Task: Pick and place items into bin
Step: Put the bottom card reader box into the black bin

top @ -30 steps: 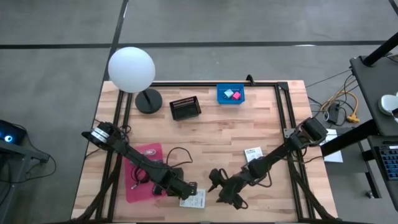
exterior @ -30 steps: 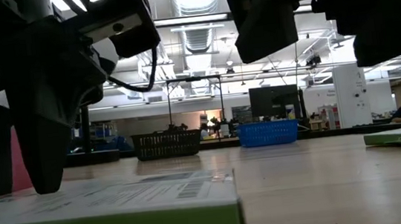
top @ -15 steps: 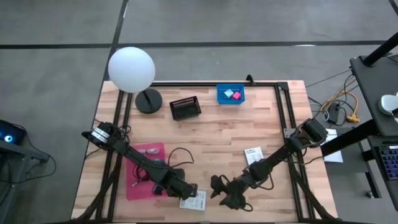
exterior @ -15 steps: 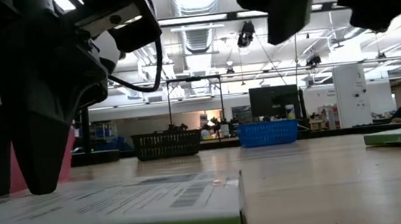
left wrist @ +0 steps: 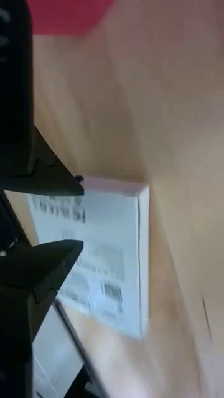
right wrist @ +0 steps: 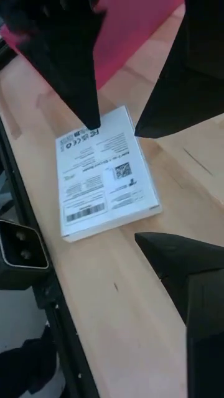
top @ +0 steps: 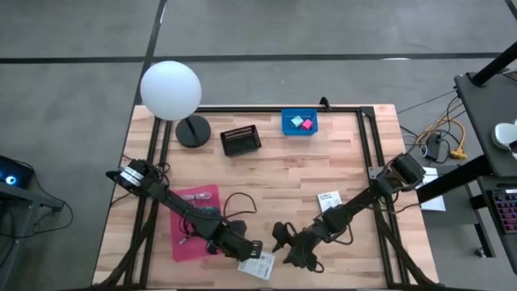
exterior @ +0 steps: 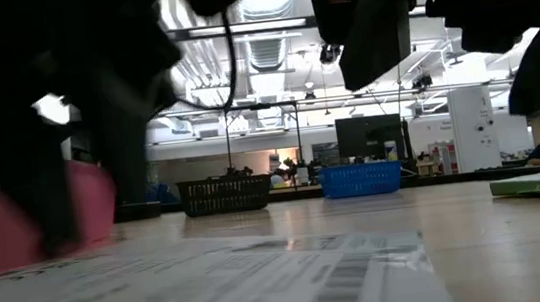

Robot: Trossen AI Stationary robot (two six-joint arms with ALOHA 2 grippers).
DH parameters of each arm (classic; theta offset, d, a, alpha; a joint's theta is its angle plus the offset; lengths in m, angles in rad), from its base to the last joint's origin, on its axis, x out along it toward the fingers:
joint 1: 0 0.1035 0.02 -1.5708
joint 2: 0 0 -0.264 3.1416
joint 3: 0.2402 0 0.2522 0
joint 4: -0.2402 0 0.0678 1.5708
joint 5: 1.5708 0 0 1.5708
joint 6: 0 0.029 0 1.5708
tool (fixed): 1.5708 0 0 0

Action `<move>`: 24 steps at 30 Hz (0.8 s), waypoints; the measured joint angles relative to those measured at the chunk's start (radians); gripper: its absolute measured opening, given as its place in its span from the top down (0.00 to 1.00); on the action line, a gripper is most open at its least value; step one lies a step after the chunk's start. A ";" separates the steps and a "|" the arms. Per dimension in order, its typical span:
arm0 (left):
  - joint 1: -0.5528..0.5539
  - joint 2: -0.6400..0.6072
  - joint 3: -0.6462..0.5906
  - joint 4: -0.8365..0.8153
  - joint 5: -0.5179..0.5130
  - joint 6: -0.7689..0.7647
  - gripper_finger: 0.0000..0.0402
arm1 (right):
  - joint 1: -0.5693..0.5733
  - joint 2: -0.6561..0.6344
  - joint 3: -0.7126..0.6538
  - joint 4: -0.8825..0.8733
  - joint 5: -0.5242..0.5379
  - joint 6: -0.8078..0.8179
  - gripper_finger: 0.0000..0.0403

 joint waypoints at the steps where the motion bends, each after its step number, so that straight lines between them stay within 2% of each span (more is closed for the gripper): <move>1: 0.003 -0.001 0.010 0.001 -0.013 0.026 0.73 | 0.000 0.000 0.000 -0.002 0.000 0.000 0.39; 9: 0.013 -0.014 0.074 -0.011 -0.049 0.152 0.73 | 0.001 0.000 0.000 -0.035 0.030 0.001 0.39; 16: -0.002 -0.014 0.181 -0.172 -0.088 0.195 0.73 | 0.001 0.000 0.000 -0.079 0.052 0.022 0.40; 21: -0.039 -0.014 0.300 -0.270 -0.298 0.514 0.73 | 0.001 0.000 0.000 -0.101 0.052 0.041 0.40; 24: -0.062 -0.016 0.324 -0.262 -0.325 0.706 0.73 | 0.001 0.000 0.000 -0.113 0.052 0.080 0.41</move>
